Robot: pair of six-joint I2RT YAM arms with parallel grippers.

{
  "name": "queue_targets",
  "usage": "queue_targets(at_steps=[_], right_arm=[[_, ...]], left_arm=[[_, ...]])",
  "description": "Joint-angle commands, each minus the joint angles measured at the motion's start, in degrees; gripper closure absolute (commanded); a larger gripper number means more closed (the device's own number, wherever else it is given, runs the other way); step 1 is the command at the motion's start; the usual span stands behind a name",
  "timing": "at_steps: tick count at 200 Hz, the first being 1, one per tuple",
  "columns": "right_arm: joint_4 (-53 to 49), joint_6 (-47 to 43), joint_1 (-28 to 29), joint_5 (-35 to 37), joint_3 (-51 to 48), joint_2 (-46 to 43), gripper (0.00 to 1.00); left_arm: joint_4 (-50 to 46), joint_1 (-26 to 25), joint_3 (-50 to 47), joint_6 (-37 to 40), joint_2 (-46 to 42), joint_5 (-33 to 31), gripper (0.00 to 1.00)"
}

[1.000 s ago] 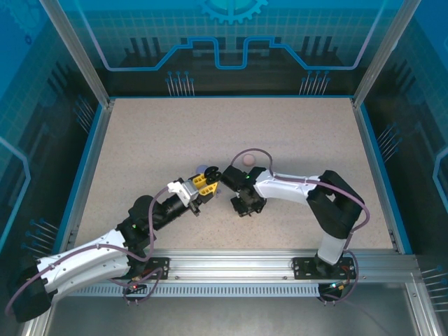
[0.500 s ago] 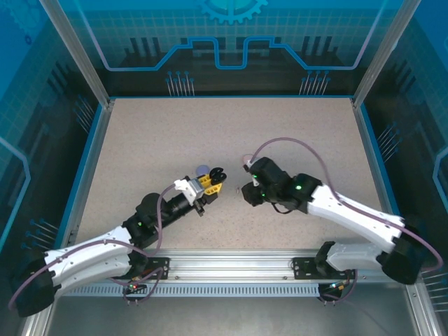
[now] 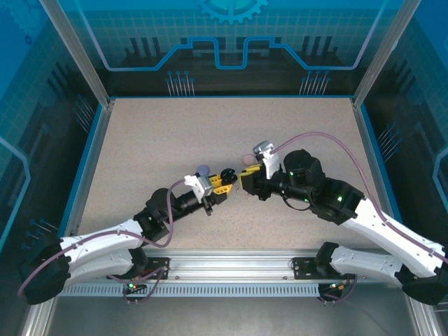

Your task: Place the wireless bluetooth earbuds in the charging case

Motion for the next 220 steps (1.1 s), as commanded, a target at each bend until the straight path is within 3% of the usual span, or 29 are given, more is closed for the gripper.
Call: queue_targets(at_steps=[1, 50, 220], right_arm=[[1.51, -4.86, 3.2, -1.7, 4.07, 2.54, 0.76], [2.51, -7.48, 5.07, -0.18, 5.77, 6.09, 0.76], [2.17, -9.08, 5.06, 5.42, 1.19, 5.06, 0.75]], left_arm=[[3.56, -0.02, 2.29, -1.03, 0.72, 3.8, 1.0], [3.74, -0.02, 2.61, -1.89, 0.77, 4.69, 1.0], [2.34, 0.03, 4.36, -5.67, 0.4, 5.26, 1.0]])
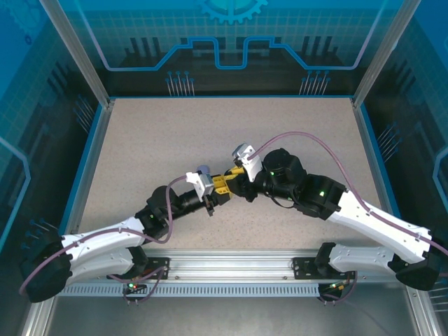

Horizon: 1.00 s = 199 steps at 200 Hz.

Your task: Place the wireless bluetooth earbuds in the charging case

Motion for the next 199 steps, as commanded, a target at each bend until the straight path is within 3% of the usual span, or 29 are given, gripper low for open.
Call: queue_targets(at_steps=[1, 104, 153, 199], right_arm=[[0.68, -0.6, 0.71, 1.3, -1.07, -1.07, 0.75], [0.5, 0.71, -0.17, 0.39, -1.59, -2.69, 0.67], [-1.72, 2.05, -1.48, -1.28, 1.74, -4.4, 0.52], [-1.43, 5.01, -7.03, -7.56, -0.24, -10.82, 0.31]], left_arm=[[1.62, 0.03, 2.41, -1.16, -0.68, 1.32, 1.0], [1.27, 0.02, 2.57, -1.1, 0.11, 0.98, 1.0], [0.72, 0.01, 2.32, -0.35, 0.22, 0.69, 1.0], [0.98, -0.04, 1.78, -0.02, 0.07, 0.7, 1.0]])
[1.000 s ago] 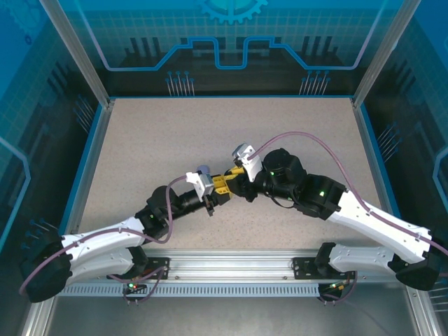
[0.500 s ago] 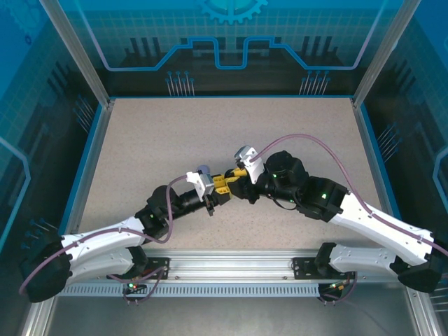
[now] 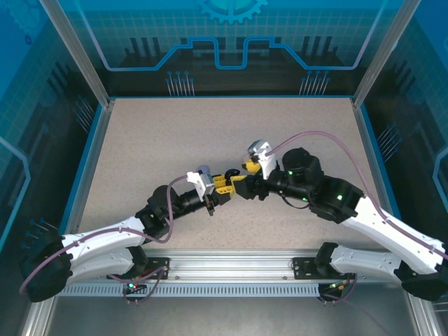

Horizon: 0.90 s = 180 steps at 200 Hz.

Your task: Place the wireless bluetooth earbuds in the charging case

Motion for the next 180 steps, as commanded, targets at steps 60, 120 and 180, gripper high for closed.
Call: queue_targets(at_steps=[60, 120, 180], right_arm=[[7.86, 8.93, -11.44, -21.7, -7.35, -3.17, 0.0], [11.69, 10.55, -10.99, -29.17, -6.7, 3.59, 0.0], [12.47, 10.86, -10.65, -30.92, -5.78, 3.19, 0.15]], left_arm=[[2.29, -0.01, 1.62, -0.75, -0.43, 2.86, 1.0], [1.3, -0.05, 1.8, -0.54, -0.98, 2.93, 1.0], [0.34, 0.04, 1.7, -0.07, -1.18, 2.45, 1.0]])
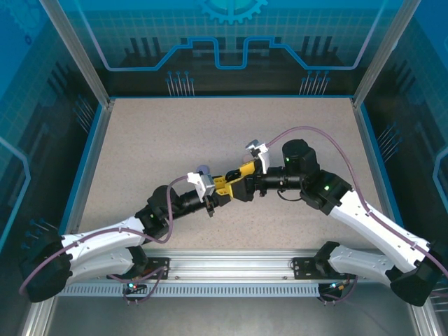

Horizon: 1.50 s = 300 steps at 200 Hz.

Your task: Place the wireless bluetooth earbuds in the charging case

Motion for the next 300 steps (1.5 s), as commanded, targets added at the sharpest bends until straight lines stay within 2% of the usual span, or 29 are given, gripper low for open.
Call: queue_targets(at_steps=[1, 40, 84, 113, 133, 145, 156, 184, 218, 240, 258, 300], right_arm=[[1.95, 0.28, 0.34, -1.95, 1.52, -1.01, 0.16], [1.01, 0.26, 0.26, -1.14, 1.43, -2.53, 0.31], [-0.41, -0.09, 0.35, 0.22, 0.99, -3.98, 0.33], [-7.47, -4.69, 0.34, 5.54, 3.02, -5.02, 0.26], [-14.43, -11.31, -0.26, 12.07, 5.0, -6.74, 0.13], [-16.34, -15.41, -0.9, 14.18, 5.36, -8.42, 0.01], [-16.59, -18.91, -1.06, 15.64, 5.13, -10.36, 0.0], [-17.11, -27.95, -1.24, 13.16, 4.06, -13.59, 0.0], [-20.19, -43.26, -0.84, 2.64, 2.31, -14.49, 0.0], [-23.56, -49.76, 1.11, 0.13, 3.92, -12.24, 0.07], [-25.27, -53.19, 3.89, 2.59, 5.45, -9.83, 0.13], [-24.31, -55.42, 5.79, 4.52, 6.81, -6.01, 0.32]], left_arm=[[0.6, 0.04, 1.68, -0.07, -0.96, 0.89, 1.0], [0.37, 0.02, 1.59, 0.19, -1.05, 0.37, 1.0], [0.19, 0.03, 1.48, 0.28, -0.87, -0.17, 1.0], [0.23, 0.03, 1.64, 0.4, -1.09, 0.08, 1.0], [0.02, 0.03, 1.59, 0.42, -1.72, 1.15, 1.0], [-0.41, 0.03, 1.64, 0.84, -2.31, 2.6, 1.0], [-1.02, 0.03, 1.59, 1.77, -2.78, 4.62, 1.0], [-1.86, 0.03, 1.68, 3.34, -3.72, 8.72, 1.0], [-4.26, -0.03, 2.96, 4.49, -4.11, 11.88, 1.0], [-6.37, 0.02, 4.17, 5.11, -4.21, 13.07, 1.0], [-6.44, 0.03, 4.34, 5.21, -4.3, 13.11, 1.0], [-6.32, -0.01, 4.16, 4.94, -4.38, 13.5, 1.0]])
